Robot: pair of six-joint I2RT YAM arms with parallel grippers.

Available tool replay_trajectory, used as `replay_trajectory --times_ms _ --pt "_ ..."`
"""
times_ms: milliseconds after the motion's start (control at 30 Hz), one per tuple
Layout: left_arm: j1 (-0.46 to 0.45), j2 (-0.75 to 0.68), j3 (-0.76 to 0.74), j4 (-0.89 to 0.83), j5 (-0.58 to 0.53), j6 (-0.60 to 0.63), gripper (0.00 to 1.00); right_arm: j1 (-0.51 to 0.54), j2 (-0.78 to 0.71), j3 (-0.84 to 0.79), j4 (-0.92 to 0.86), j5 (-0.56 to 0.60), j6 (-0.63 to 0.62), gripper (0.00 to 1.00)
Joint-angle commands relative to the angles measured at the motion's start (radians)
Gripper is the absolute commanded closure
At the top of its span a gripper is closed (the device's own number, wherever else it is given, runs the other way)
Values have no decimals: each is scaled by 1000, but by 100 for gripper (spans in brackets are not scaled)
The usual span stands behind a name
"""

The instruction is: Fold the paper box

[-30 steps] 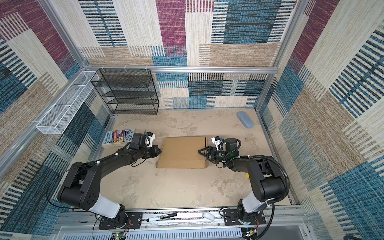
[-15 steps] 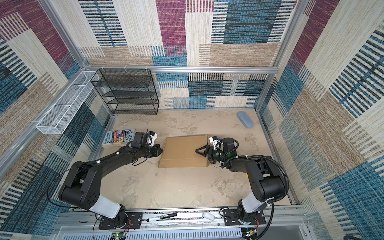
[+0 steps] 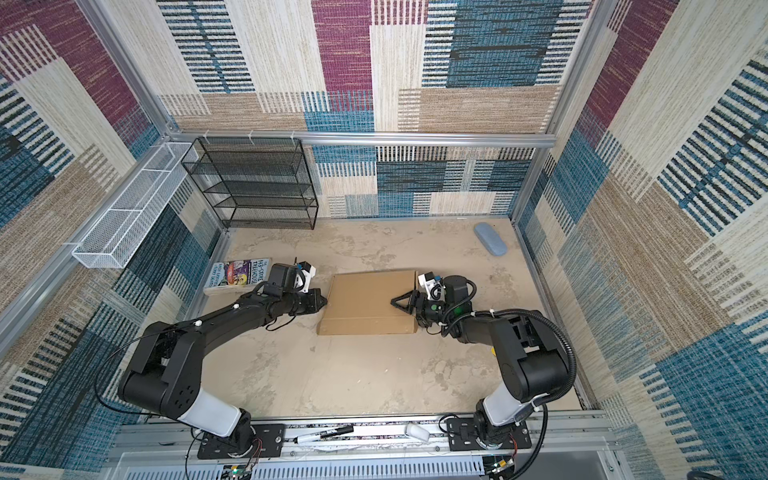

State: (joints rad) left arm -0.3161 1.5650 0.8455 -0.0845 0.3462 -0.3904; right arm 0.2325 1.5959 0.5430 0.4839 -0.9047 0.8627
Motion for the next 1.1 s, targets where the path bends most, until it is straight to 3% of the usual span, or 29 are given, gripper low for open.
replay_trajectory --times_ms 0,333,800,1067 --pt "-1 1 3 12 28 7 99 4 7 10 57 -7 14 24" --pt "-3 -2 14 2 22 7 96 6 21 8 69 -11 9 29" --pt "-3 -11 53 -66 -27 30 77 6 14 29 -11 13 -56 33" --pt "0 -42 95 -124 -71 52 71 5 9 31 -23 12 -73 34"
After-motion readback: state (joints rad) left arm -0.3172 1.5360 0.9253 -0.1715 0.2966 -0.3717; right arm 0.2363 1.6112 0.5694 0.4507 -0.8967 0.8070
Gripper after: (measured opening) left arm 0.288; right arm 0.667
